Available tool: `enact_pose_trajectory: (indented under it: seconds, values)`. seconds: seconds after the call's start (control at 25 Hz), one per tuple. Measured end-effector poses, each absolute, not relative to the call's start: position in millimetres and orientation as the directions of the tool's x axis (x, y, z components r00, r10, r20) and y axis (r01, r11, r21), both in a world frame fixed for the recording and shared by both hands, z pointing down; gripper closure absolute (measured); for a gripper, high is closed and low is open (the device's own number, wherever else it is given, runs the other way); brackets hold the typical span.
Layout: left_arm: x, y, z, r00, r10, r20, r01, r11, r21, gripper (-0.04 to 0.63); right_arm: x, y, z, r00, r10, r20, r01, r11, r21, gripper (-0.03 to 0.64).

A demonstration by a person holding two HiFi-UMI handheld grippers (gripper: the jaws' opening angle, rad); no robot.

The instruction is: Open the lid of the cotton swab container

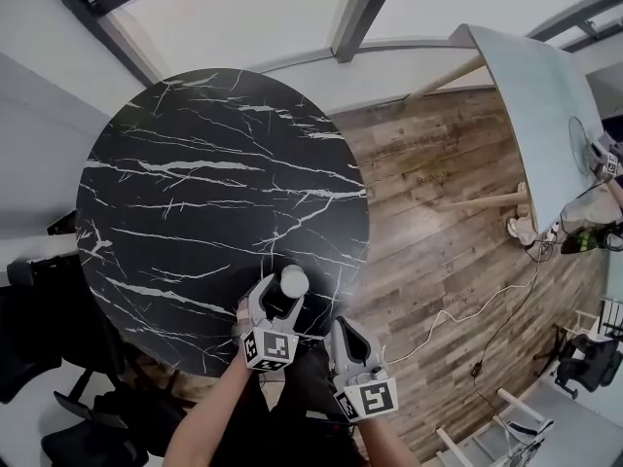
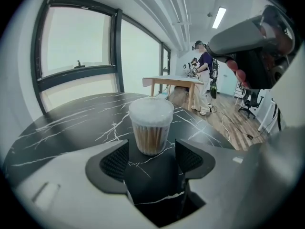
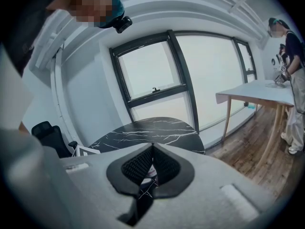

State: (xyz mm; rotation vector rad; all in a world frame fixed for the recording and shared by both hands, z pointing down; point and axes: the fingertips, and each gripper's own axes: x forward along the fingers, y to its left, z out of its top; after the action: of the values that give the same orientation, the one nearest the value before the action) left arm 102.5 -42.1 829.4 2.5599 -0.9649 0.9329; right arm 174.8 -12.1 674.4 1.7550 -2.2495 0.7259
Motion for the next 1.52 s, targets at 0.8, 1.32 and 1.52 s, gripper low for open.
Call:
enact_pose_trajectory:
  seconds: [0.8, 1.32, 1.52]
  values:
    - [113.3, -46.5, 836.4, 0.612, -0.422, 0.669, -0.574, -0.819, 0.008, 0.288, 183.4, -14.7, 681.7, -0.271, -0.845, 0.461, -0.951, 0.161, -0.264, 0.618]
    - [114.7, -53.5, 834.9, 0.597, -0.463, 0.655, -0.596, -0.803, -0.024, 0.334, 177.8, -20.3, 682.4, -0.278, -0.841, 0.463, -0.950, 0.170, -0.262, 0.618]
    - [114.5, -55.7, 835.0, 0.586, -0.483, 0.651, -0.612, -0.790, -0.036, 0.337, 177.2, -19.2, 685.8, -0.279, -0.839, 0.468, -0.950, 0.171, -0.260, 0.618]
